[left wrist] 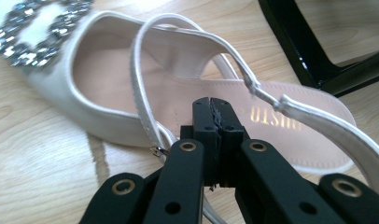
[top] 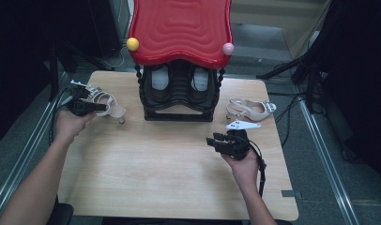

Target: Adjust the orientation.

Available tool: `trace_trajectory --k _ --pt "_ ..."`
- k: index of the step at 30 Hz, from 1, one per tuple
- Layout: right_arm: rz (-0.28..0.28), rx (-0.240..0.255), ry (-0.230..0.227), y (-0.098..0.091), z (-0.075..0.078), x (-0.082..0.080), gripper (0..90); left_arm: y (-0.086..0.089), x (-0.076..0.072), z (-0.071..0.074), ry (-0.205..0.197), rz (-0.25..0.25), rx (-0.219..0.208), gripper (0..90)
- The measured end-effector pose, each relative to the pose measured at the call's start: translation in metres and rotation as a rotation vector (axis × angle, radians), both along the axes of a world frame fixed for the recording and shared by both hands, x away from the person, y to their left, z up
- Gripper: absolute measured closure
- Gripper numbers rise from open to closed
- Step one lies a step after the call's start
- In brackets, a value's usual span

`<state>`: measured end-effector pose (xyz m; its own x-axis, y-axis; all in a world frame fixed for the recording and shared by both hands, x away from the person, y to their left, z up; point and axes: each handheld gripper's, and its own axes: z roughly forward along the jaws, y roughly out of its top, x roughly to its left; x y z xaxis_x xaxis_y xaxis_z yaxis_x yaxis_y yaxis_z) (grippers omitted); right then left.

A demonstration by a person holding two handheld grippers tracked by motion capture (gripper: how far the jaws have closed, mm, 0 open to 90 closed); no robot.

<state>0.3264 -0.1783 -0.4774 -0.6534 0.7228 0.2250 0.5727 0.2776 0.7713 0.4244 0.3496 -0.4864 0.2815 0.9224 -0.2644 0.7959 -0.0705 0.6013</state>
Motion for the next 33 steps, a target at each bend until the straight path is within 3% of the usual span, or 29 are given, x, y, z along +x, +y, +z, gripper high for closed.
trace_trajectory --k 13,17,22,27,33 --pt "-0.008 0.0 -0.006 0.0 0.0 0.0 59.5 0.025 -0.005 0.005 0.019 0.055 0.021 90.0" --pt "-0.011 0.002 -0.01 -0.001 0.001 0.0 59.5 0.033 -0.006 0.004 0.024 0.077 -0.011 89.5" --pt "-0.017 0.005 -0.006 -0.002 0.001 0.001 59.5 0.026 -0.005 0.005 0.011 0.057 -0.008 87.8" --pt "-0.018 0.002 -0.008 -0.002 0.001 0.001 59.5 0.024 -0.006 0.007 0.017 0.056 -0.033 84.8" --pt "-0.019 0.001 -0.009 -0.002 0.001 0.001 59.4 0.023 -0.01 0.019 0.006 0.053 -0.028 77.5"
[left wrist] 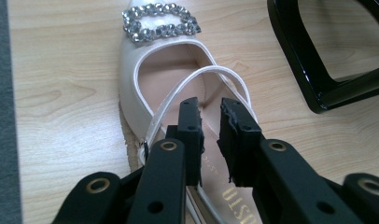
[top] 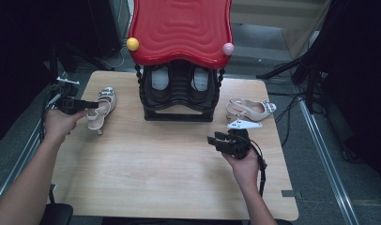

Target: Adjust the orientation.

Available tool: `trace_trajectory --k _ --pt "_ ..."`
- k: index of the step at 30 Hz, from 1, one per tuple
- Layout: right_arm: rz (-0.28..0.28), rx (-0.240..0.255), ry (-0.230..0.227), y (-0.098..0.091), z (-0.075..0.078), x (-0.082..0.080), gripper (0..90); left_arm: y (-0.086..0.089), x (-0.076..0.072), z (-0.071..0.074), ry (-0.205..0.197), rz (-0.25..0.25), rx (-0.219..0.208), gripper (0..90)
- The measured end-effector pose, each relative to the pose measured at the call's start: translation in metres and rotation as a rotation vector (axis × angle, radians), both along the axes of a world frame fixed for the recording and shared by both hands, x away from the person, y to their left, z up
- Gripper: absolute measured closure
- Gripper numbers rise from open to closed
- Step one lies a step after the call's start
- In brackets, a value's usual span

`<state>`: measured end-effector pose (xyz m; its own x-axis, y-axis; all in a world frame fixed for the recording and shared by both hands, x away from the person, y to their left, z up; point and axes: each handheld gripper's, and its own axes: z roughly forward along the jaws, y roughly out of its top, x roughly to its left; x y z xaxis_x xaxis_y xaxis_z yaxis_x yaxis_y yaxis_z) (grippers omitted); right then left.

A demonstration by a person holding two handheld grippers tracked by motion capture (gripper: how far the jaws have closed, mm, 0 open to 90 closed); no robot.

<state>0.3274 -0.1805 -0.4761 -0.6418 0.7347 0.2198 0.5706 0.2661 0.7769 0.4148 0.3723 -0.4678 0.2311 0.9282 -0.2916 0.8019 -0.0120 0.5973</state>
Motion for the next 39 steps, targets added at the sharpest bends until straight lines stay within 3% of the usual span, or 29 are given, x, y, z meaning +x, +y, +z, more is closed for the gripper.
trace_trajectory --k 7,14,23,26,29,39 --pt "-0.002 0.0 -0.001 0.0 0.0 0.0 59.3 0.006 -0.003 0.01 -0.013 0.028 0.012 65.3" --pt "-0.002 -0.002 -0.005 0.0 0.0 0.001 59.2 0.011 0.0 0.001 0.018 0.052 0.0 54.8" --pt "-0.003 -0.002 -0.006 -0.001 0.0 0.001 59.1 0.012 0.001 -0.014 0.044 0.066 -0.014 51.4" --pt "-0.002 -0.003 -0.006 -0.001 0.0 0.001 59.1 0.009 0.002 -0.017 0.053 0.055 0.024 50.9" --pt "-0.003 -0.003 -0.004 0.0 0.0 0.0 59.1 0.009 0.004 -0.021 0.069 0.056 0.023 51.2" --pt "-0.007 -0.002 -0.004 -0.001 0.001 0.0 59.0 0.003 0.006 -0.033 0.047 0.098 -0.006 51.2"
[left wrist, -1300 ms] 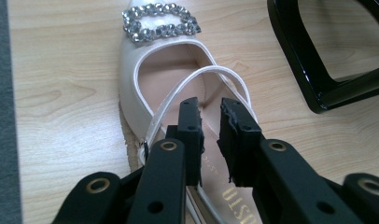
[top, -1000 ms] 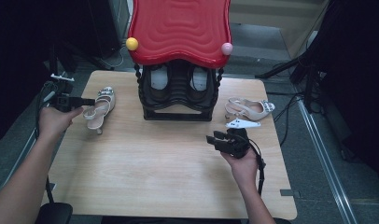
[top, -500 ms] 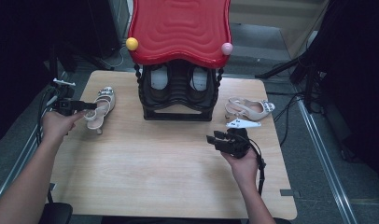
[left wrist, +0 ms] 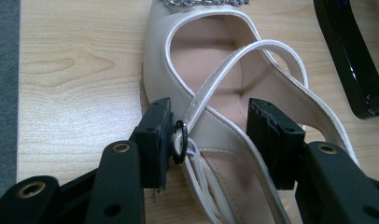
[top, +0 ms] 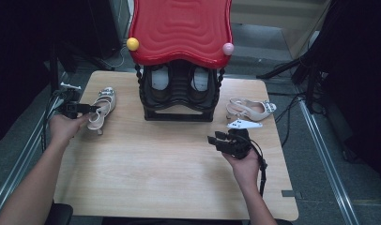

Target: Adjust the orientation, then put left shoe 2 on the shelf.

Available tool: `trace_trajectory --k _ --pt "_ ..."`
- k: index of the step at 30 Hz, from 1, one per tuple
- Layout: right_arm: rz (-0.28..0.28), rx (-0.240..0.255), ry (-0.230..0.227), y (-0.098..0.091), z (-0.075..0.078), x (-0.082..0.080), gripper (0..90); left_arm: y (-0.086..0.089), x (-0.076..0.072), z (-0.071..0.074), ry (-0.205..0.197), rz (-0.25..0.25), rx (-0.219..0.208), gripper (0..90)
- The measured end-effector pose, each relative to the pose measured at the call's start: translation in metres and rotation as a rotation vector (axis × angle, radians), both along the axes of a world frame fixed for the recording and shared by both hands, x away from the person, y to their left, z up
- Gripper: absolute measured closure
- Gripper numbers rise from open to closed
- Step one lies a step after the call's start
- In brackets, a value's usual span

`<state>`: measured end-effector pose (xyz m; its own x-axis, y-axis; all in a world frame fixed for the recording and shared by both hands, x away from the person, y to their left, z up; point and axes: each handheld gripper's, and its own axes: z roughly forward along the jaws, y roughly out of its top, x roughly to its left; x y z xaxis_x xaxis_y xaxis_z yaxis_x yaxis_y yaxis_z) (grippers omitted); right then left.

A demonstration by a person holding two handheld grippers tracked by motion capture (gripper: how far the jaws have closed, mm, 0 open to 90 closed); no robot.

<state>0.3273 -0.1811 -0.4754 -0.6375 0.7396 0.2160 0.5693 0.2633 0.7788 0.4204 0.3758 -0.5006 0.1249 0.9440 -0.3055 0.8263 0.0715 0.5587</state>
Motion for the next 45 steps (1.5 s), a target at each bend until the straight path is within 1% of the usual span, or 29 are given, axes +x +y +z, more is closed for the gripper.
trace_trajectory --k 2,5,7,8,9,11,12,13,14,15,16,17,18,19,21,23,24,26,27,28,29,30,31,36,38,39,41,42,45 --pt "0.001 -0.001 -0.003 0.0 0.0 0.0 59.0 0.0 0.0 0.0 -0.002 0.013 -0.004 52.6" --pt "0.001 -0.002 -0.009 0.0 0.001 -0.001 59.0 0.002 0.0 0.0 0.003 0.012 -0.004 55.9" --pt "0.001 0.0 -0.011 -0.001 0.001 0.0 59.0 0.004 -0.001 -0.001 0.001 0.017 -0.011 59.0" --pt "0.0 0.002 -0.008 -0.001 0.001 0.0 59.0 0.004 -0.001 -0.001 -0.003 0.027 -0.02 60.7" --pt "-0.001 0.002 -0.008 -0.001 0.001 0.0 59.0 0.005 -0.001 -0.001 0.0 0.027 -0.02 62.2" --pt "0.0 0.001 -0.011 -0.001 0.001 0.0 59.0 0.004 -0.002 0.0 0.002 0.033 -0.005 65.2" --pt "-0.001 0.0 -0.011 0.0 0.001 0.0 59.0 0.003 -0.002 0.001 -0.002 0.035 0.013 68.1" --pt "0.0 0.001 -0.011 0.0 0.001 0.0 59.0 0.003 -0.003 0.002 0.002 0.036 0.026 71.2" --pt "-0.001 0.001 -0.013 0.0 0.001 0.0 59.0 0.005 -0.004 0.003 0.008 0.034 0.03 75.3" --pt "-0.001 0.0 -0.012 0.0 0.001 0.0 59.0 0.007 -0.004 0.003 0.014 0.049 0.005 78.1" --pt "-0.002 0.0 -0.013 0.001 0.001 0.001 58.9 0.01 -0.004 0.003 0.022 0.051 -0.014 79.1" --pt "0.0 0.0 -0.014 0.001 0.0 0.001 58.9 0.011 -0.004 0.003 0.028 0.057 -0.026 79.7" --pt "0.002 0.0 -0.012 0.001 0.0 0.001 58.9 0.011 -0.004 0.003 0.03 0.06 -0.028 80.2" --pt "0.001 -0.001 -0.011 0.002 0.0 0.002 58.9 0.01 -0.004 0.003 0.028 0.07 -0.028 80.6" --pt "0.004 -0.001 -0.01 0.003 0.0 0.002 58.8 0.009 -0.004 0.005 0.038 0.078 -0.026 81.1" --pt "0.005 -0.003 -0.012 0.003 0.0 0.002 58.9 0.011 -0.004 0.005 0.041 0.089 -0.035 81.5" --pt "0.004 -0.002 -0.009 0.003 0.0 0.002 58.9 0.012 -0.003 0.005 0.046 0.092 -0.046 81.6" --pt "0.001 -0.001 -0.005 0.002 0.0 0.003 58.9 0.013 -0.003 0.005 0.036 0.108 -0.059 81.7" --pt "-0.002 0.001 -0.004 0.002 0.0 0.002 58.9 0.013 -0.004 0.006 0.041 0.102 -0.062 81.8" --pt "-0.002 0.001 -0.008 0.001 0.0 0.002 58.9 0.013 -0.004 0.007 0.036 0.109 -0.067 81.8" --pt "-0.003 0.002 -0.008 0.001 0.0 0.003 58.8 0.013 -0.004 0.008 0.036 0.102 -0.062 81.8" --pt "-0.004 0.002 -0.008 0.001 0.0 0.003 58.9 0.012 -0.004 0.009 0.027 0.106 -0.06 81.7" --pt "-0.004 0.002 -0.009 0.001 0.0 0.003 58.9 0.012 -0.004 0.01 0.03 0.1 -0.06 81.8" --pt "-0.001 0.001 -0.007 0.002 0.0 0.003 58.8 0.014 -0.005 0.013 0.021 0.1 -0.06 81.8" --pt "0.0 -0.001 -0.008 0.002 0.0 0.003 58.8 0.014 -0.005 0.014 0.024 0.108 -0.075 81.9" --pt "0.001 -0.002 -0.008 0.002 0.0 0.003 58.8 0.015 -0.005 0.014 0.025 0.104 -0.069 81.9" --pt "0.0 -0.003 -0.006 0.002 0.0 0.003 58.8 0.014 -0.005 0.015 0.021 0.105 -0.07 81.9" --pt "0.001 -0.002 -0.006 0.002 0.0 0.003 58.8 0.014 -0.006 0.016 0.018 0.109 -0.079 81.9" --pt "0.0 -0.001 -0.006 0.002 0.0 0.003 58.7 0.013 -0.007 0.018 0.008 0.106 -0.085 82.0"
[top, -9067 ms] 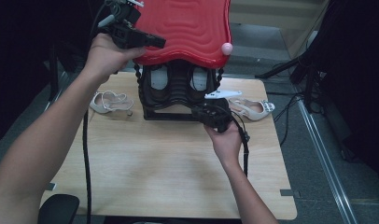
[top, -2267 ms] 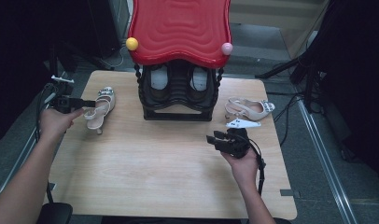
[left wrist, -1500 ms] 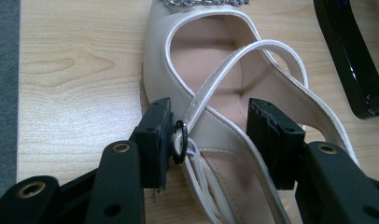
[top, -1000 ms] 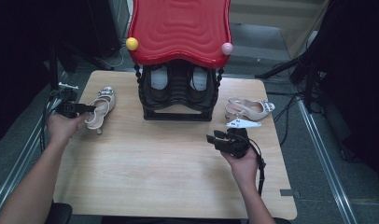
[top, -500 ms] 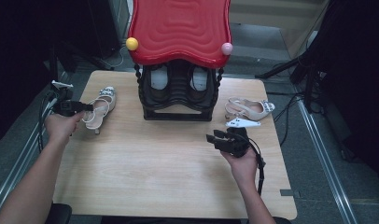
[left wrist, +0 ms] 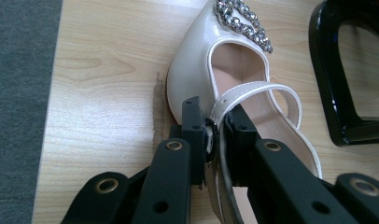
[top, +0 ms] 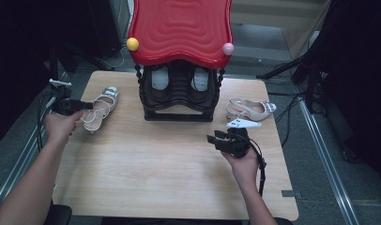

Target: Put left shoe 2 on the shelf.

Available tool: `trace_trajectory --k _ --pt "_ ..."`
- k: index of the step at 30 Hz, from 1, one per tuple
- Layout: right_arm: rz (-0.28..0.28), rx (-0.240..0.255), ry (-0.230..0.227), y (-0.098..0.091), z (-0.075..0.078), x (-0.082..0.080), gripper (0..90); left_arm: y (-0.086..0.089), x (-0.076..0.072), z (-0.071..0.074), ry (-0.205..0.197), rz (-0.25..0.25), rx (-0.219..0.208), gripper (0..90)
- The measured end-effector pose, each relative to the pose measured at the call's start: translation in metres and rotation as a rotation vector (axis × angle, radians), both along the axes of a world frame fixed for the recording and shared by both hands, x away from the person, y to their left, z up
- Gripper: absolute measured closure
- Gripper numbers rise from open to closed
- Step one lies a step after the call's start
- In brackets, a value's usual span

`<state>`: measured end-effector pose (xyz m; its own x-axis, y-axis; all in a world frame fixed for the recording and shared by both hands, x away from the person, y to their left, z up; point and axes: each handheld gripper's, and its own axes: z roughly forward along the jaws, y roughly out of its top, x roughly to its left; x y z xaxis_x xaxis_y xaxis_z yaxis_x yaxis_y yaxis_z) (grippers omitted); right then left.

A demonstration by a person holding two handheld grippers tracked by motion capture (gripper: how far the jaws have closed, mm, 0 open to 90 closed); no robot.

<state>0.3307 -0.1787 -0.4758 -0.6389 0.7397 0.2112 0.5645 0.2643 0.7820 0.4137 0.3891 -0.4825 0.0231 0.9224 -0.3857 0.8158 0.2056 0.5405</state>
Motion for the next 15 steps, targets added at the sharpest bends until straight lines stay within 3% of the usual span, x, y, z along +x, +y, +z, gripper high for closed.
trace_trajectory --k 5,15 --pt "0.001 0.0 -0.001 0.0 0.0 0.0 58.7 0.001 -0.001 0.004 -0.008 -0.002 -0.028 82.0" --pt "0.002 -0.002 -0.007 0.0 0.001 0.0 58.6 -0.004 0.002 0.019 -0.02 -0.005 -0.034 81.9"
